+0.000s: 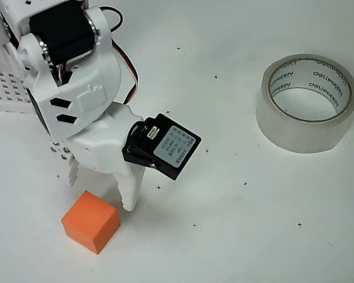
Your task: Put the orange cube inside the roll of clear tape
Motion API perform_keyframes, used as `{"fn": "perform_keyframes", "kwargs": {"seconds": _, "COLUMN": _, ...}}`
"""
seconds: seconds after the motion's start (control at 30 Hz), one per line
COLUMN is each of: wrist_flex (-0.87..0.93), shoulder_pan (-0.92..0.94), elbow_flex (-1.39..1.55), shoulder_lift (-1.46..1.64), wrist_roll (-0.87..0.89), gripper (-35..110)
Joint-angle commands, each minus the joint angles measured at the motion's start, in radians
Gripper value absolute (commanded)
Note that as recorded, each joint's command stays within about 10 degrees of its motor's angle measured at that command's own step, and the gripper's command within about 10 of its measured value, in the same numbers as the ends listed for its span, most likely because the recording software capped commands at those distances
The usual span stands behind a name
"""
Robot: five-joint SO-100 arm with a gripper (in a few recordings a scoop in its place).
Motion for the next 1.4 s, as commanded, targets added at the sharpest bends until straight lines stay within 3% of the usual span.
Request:
{"fn": "perform_keyframes", "kwargs": {"seconds": 0.0, "wrist_flex": -0.014, "shoulder_pan": 0.02, "elbow_flex": -0.071, "shoulder_lift": 0.0, "wrist_roll": -0.018, "gripper": 48}}
{"fn": "perform_keyframes", "kwargs": {"seconds": 1.07, "wrist_flex": -0.038, "shoulder_pan": 0.072, "elbow_flex": -0.101, "shoulder_lift": -0.166, "wrist_roll": -0.077, "gripper": 48}}
{"fn": "perform_keyframes", "kwargs": {"seconds": 1.37, "wrist_flex": -0.046, "shoulder_pan": 0.08, "elbow_flex": -0.081, "shoulder_lift": -0.179, "wrist_roll": -0.091, "gripper": 40}}
